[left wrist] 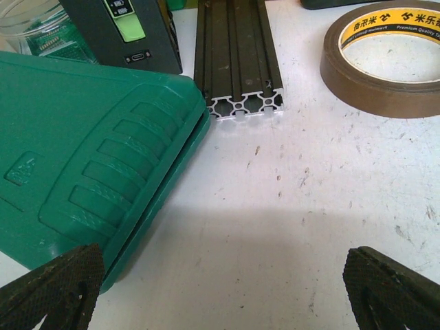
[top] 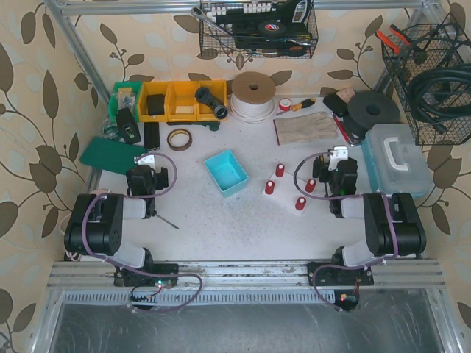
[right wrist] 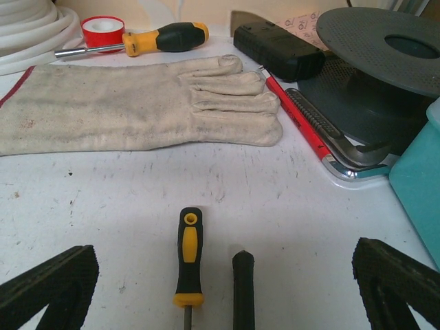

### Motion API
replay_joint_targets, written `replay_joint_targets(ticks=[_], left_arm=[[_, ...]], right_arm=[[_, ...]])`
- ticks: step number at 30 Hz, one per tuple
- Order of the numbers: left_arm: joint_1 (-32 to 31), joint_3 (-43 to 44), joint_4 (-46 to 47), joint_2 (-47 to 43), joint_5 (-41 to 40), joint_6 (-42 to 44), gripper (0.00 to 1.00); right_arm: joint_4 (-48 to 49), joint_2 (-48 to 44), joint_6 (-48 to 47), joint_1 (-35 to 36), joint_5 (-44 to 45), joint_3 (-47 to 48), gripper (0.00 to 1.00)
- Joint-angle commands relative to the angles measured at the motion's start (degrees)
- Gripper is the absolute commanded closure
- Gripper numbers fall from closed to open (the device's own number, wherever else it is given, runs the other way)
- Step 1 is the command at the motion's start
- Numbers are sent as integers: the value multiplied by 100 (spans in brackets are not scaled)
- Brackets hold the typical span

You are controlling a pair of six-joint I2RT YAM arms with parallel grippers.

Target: Install the large spring

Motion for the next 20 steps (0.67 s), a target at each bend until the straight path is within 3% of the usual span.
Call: replay_joint_targets(ticks=[1,20], left_arm=[[57,108,298,-53,125,71,3],[59,124,286,-44,128,79,3]], right_arm=[[117,18,2,63,71,44,0],[83,22,-28,108,148,63,0]])
